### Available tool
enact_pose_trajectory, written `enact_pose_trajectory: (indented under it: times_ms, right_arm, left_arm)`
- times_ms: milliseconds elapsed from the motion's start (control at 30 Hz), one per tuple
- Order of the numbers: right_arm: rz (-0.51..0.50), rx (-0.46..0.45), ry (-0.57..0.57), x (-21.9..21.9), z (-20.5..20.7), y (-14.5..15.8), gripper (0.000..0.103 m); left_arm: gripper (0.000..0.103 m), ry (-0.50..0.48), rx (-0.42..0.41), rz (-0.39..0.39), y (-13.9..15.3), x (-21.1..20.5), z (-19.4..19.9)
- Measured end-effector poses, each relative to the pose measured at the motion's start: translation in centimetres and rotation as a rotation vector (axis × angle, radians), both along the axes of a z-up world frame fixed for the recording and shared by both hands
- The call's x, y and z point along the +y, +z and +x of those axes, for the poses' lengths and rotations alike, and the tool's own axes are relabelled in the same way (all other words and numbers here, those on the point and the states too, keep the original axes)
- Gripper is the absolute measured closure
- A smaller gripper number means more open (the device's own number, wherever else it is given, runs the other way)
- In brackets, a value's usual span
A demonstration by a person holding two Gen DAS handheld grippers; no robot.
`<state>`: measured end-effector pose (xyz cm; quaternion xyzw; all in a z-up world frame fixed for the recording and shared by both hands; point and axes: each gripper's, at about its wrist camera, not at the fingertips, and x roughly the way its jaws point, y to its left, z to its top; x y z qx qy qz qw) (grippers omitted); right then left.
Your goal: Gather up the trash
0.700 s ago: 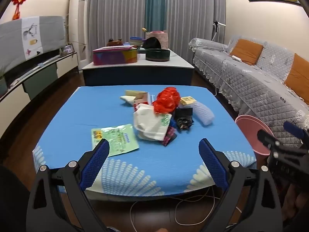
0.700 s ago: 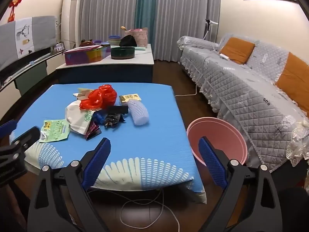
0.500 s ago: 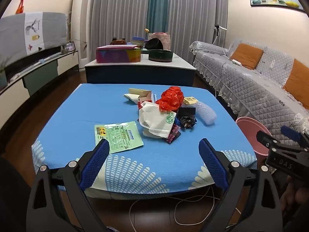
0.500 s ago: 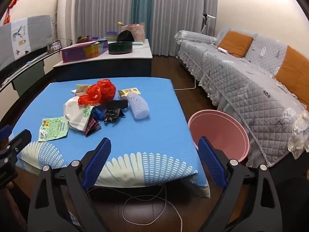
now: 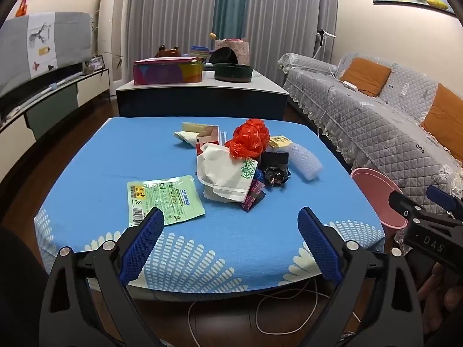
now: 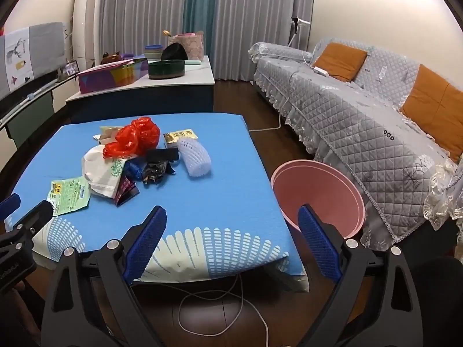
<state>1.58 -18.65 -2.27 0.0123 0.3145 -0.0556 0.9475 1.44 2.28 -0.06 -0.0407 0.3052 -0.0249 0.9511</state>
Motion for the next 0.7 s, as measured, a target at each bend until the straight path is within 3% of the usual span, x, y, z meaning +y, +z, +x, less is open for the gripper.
enact_pose_trajectory:
  times_ms: [700]
  right_arm:
    - [0.012, -0.027, 0.014, 0.74, -0.41, 0.75, 0.012]
  left_arm:
    - [0.012, 0.004, -0.014, 0.026, -0.71, -0.31, -0.86]
